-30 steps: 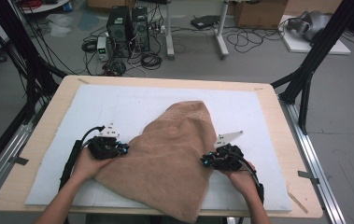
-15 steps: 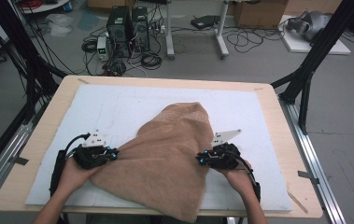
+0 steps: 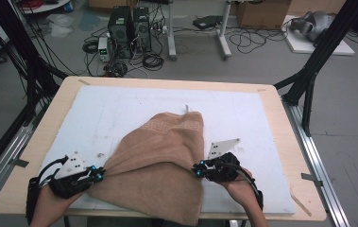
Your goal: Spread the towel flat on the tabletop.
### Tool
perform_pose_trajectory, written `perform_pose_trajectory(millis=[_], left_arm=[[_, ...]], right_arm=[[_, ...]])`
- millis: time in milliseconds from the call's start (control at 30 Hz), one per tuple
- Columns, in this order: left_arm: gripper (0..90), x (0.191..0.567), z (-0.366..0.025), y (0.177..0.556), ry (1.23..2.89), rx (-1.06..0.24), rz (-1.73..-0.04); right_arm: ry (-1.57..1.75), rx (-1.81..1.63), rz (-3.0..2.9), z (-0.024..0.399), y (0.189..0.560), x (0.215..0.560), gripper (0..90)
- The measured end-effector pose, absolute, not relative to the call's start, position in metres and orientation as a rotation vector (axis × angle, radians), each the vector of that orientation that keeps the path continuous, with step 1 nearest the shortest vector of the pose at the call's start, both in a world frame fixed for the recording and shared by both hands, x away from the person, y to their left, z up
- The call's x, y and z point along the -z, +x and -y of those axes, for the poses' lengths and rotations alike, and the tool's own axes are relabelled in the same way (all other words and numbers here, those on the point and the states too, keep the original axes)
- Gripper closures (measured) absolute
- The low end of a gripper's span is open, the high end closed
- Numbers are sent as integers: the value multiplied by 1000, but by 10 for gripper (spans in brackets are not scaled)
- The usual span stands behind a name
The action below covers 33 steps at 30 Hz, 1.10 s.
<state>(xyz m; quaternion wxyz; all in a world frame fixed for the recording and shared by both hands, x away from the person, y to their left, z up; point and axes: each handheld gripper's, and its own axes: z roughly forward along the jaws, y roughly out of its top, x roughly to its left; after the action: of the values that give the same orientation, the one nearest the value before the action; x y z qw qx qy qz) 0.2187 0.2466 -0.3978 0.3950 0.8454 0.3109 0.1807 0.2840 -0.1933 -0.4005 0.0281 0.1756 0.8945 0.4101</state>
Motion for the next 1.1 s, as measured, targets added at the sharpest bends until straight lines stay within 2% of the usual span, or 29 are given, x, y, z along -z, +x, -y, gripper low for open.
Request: perform_pose_trajectory(millis=[67,267,500,633,667,767,900,933,967,1000,1100], left_arm=[[839,397,-246,222,2132,-448,-780],[720,385,-242,247,2071,-422,-761],[610,376,-225,287,2042,-416,-727],[613,376,-213,314,2044,-432,-710],[658,378,-210,321,2042,-422,-714],[667,388,-205,346,2044,-382,-765],[600,411,-202,375,2063,-366,-857],[520,416,-202,380,2069,-354,-885],[520,421,-202,384,2074,-357,-913],[474,425,-200,386,2091,-365,-924],[461,436,-197,391,2148,-334,-936]], right_arm=[[557,-1284,-2777,193,285,400,722],[587,-1349,-2750,196,296,389,625],[710,-1312,-2642,206,326,380,588],[813,-1290,-2582,212,345,384,575],[830,-1282,-2567,213,350,385,570],[894,-1268,-2542,215,363,390,536],[961,-1266,-2533,216,378,401,502],[974,-1235,-2553,216,384,409,500],[974,-1235,-2553,216,384,409,500],[992,-1203,-2567,214,386,413,490],[994,-1135,-2590,208,391,422,497]])
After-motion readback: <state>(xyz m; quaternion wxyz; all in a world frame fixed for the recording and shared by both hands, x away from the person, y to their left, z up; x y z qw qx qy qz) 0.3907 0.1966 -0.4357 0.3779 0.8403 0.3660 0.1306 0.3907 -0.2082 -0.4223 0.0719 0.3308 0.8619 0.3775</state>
